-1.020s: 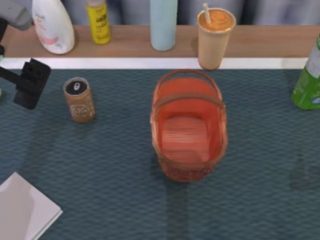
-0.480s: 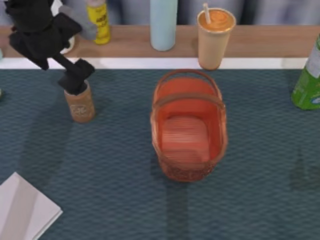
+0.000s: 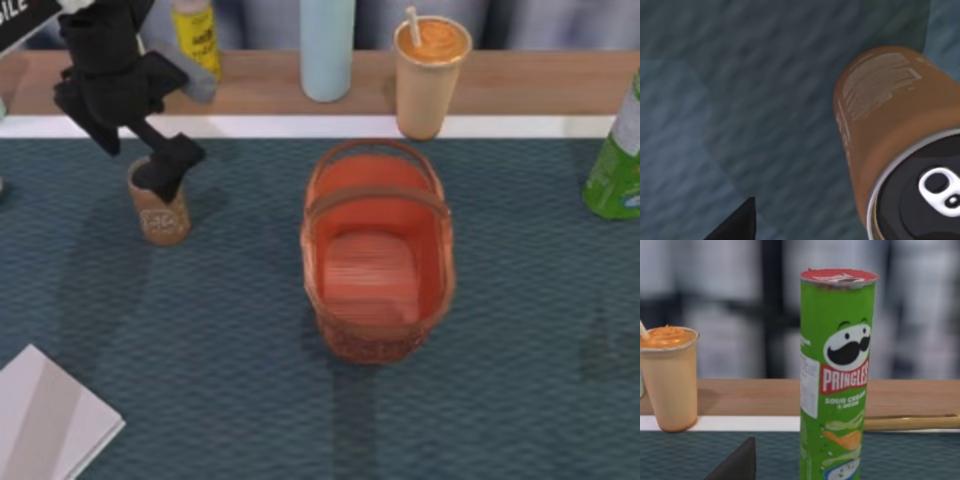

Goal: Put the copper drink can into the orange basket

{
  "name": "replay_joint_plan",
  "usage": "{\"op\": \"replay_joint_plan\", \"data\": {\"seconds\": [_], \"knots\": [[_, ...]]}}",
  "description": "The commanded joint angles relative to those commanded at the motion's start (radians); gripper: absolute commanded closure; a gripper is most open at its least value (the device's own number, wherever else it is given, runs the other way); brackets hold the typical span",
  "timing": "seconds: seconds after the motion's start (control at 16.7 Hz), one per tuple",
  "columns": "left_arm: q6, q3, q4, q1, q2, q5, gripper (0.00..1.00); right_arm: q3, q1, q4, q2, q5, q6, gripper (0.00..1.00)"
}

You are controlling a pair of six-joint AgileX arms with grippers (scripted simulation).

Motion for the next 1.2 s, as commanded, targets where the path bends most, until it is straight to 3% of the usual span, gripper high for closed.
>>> {"op": "replay_joint_plan", "data": {"seconds": [0.9,1.2], "knots": [[0.001,-0.145,0.176,0.001,0.031,0.0,0.0,0.0,0.0,0.0,0.0,0.0,0.0,0.0],[0.001,-0.145,0.176,0.001,0.031,0.0,0.38,0.0,0.0,0.0,0.0,0.0,0.0,0.0]]}}
